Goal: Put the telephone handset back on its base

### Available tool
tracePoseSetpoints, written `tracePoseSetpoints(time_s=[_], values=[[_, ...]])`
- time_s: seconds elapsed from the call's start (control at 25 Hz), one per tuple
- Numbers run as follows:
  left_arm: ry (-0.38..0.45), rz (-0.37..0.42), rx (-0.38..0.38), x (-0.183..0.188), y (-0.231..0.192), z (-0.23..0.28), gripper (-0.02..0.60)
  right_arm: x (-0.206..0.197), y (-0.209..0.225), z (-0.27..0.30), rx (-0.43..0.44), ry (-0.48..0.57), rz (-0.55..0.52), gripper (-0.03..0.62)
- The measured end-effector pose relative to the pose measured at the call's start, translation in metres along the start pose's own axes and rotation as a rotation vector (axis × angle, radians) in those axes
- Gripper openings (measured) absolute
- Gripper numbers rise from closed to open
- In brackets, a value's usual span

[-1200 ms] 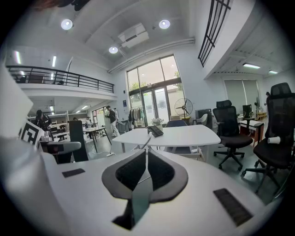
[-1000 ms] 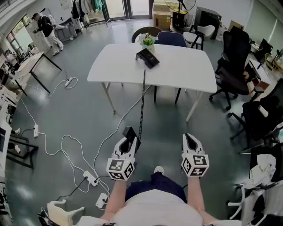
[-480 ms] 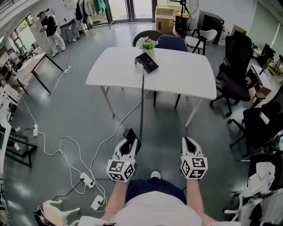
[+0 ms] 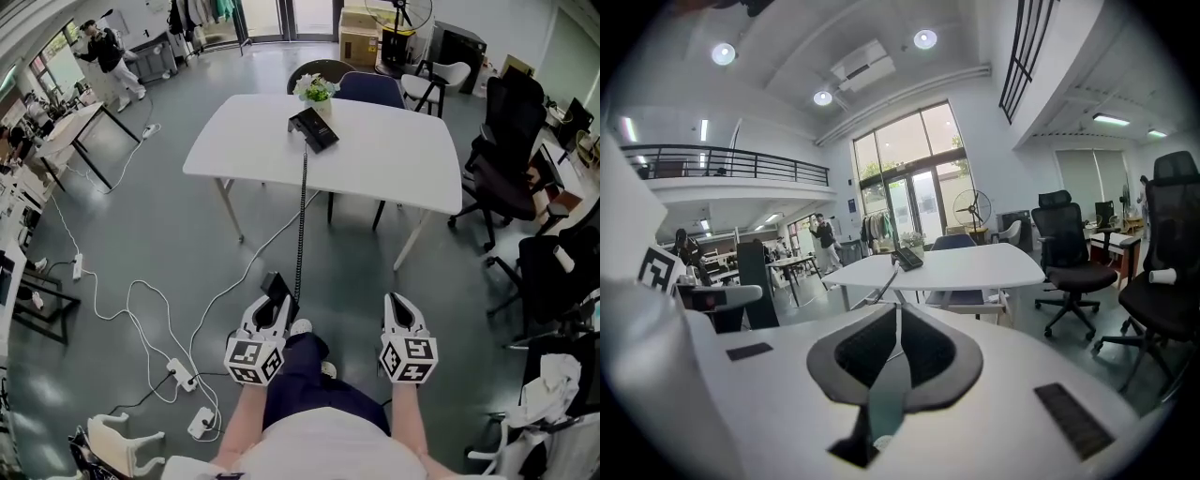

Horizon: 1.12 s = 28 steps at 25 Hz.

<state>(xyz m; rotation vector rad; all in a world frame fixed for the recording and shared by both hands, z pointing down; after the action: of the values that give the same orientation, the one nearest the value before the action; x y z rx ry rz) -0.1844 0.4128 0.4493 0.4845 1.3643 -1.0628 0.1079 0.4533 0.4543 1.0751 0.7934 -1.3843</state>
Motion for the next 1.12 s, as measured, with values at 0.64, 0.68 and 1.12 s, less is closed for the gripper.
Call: tracePoseSetpoints(time_s=[0.64, 0.68, 1.12], values=[[-0.002, -0.033, -0.007, 0.009, -0.016, 0.058, 0.084, 0.021, 0.017, 0.058, 0.013, -0.031, -0.023, 0.040], [-0.002, -0.034, -0.009, 0.011, -0.019, 0.063, 0.084, 0.024, 0.018, 0.064, 0.014, -0.031, -0.026, 0.040], [-0.006, -0.062, -0.020, 0.042, -0.053, 0.134, 0.084, 0.066, 0.029, 0.143, 0.034, -0.036, -0.036, 0.040]])
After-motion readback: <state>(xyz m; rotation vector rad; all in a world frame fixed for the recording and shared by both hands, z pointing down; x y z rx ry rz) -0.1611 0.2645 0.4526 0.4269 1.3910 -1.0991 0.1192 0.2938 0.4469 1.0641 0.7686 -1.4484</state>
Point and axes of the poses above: the fingertips, and each gripper's own axes: z forward along the fingers, y to its right, x out of its top, the point moved 8 cm from there along -z, backward along the fingers, and after that the axes turned 4 degrees about -z, right-handed, at the moved point
